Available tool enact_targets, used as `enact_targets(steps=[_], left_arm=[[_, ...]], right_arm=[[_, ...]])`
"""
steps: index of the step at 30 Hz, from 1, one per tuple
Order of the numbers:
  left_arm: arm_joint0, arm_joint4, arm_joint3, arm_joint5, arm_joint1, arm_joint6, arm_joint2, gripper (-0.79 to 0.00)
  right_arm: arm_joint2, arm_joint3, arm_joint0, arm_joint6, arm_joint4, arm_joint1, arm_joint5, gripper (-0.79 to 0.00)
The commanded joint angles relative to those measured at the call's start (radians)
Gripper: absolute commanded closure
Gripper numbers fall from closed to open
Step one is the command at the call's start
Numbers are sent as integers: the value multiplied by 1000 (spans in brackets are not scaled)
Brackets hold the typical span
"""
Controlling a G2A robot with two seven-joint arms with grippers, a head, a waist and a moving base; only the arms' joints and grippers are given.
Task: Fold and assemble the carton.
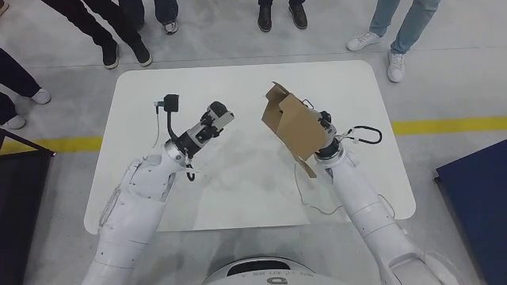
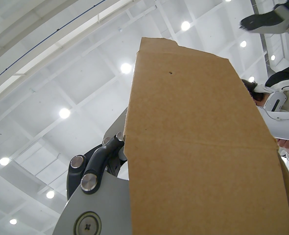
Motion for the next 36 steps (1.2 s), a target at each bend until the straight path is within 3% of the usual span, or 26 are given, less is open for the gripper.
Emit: enact_targets(steps=[1,10,25,36], left_arm=[[-19,-12,29,-14,-2,6,10,-785],[-144,-22,81,-12,-12,-2,67,-785],[-223,10,97,-5,-23,-81,181,-785],[-237,139,27,62,-7,-163,164,-785]], right_arm=[[0,0,0,0,0,0,0,0],[-61,-10,-48,-41,89,-12,192,0],[-105,-12,-57,-64,124,-14,215,0],[-116,-2,-44,-72,125,-12,223,0]])
